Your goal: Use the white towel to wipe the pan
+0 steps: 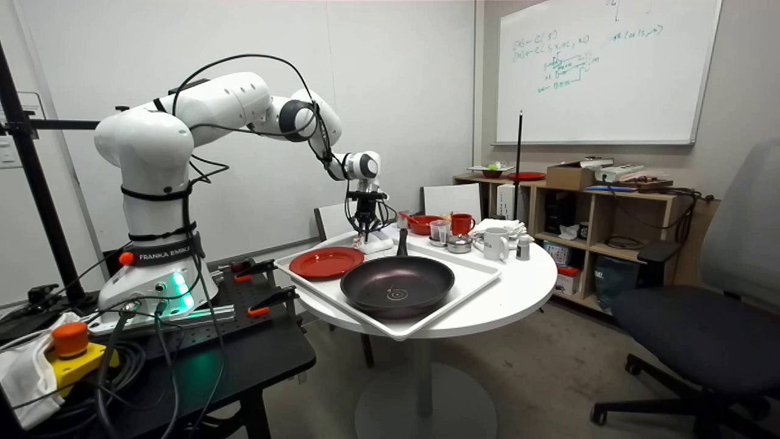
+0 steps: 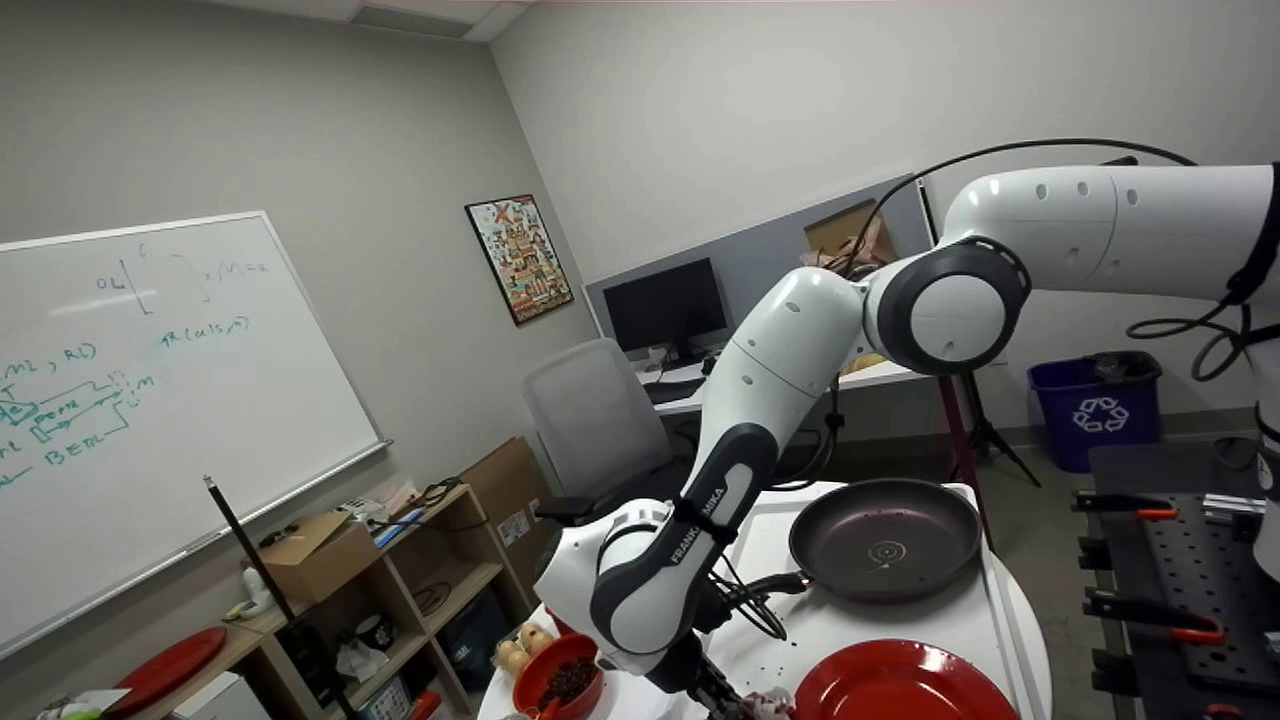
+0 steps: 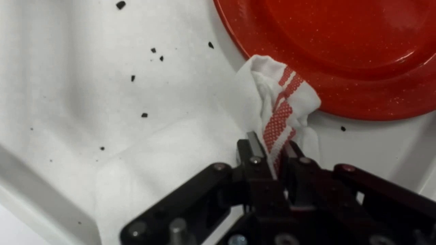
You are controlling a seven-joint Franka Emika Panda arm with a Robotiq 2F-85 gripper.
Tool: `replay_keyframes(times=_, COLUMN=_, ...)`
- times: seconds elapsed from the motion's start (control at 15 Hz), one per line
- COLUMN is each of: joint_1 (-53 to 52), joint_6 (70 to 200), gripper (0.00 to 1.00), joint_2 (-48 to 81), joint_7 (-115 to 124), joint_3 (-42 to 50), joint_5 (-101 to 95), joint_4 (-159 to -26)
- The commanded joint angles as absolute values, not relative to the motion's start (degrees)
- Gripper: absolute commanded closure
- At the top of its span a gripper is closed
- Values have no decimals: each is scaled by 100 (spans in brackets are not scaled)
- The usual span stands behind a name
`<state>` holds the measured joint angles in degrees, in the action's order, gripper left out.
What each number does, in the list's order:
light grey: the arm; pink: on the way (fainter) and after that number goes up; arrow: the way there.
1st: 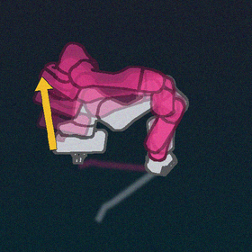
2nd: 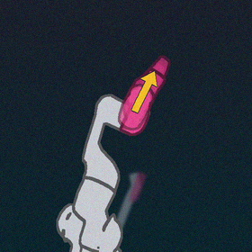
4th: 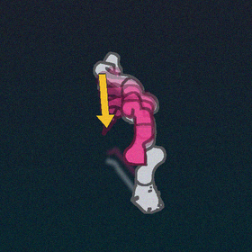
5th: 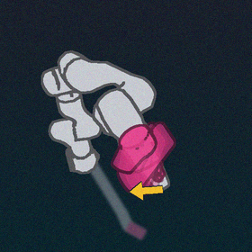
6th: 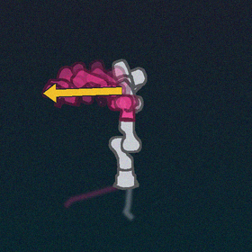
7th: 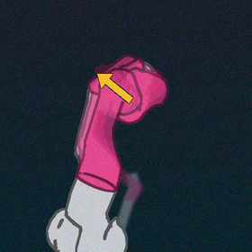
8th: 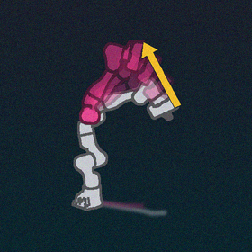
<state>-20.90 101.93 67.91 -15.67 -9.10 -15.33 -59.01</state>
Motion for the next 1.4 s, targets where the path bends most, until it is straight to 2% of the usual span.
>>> replay_keyframes(times=0.0, joint_1=-2208, joint_6=10079, gripper=92, joint_2=7117, joint_7=-1769, joint_3=-929, joint_5=-1439, joint_4=-5325)
replay_keyframes(times=0.6, joint_1=-2091, joint_6=11003, gripper=92, joint_2=6977, joint_7=-1789, joint_3=-1031, joint_5=-1517, joint_4=-5695)
replay_keyframes(times=0.73, joint_1=-2081, joint_6=11030, gripper=61, joint_2=6967, joint_7=-1790, joint_3=-1031, joint_5=-1504, joint_4=-5721)
replay_keyframes(times=1.13, joint_1=-2075, joint_6=11268, gripper=18, joint_2=6796, joint_7=-1786, joint_3=-1065, joint_5=-1510, joint_4=-5954)
replay_keyframes(times=1.33, joint_1=-2087, joint_6=11558, gripper=1, joint_2=6540, joint_7=-1720, joint_3=-1122, joint_5=-1533, joint_4=-6269)
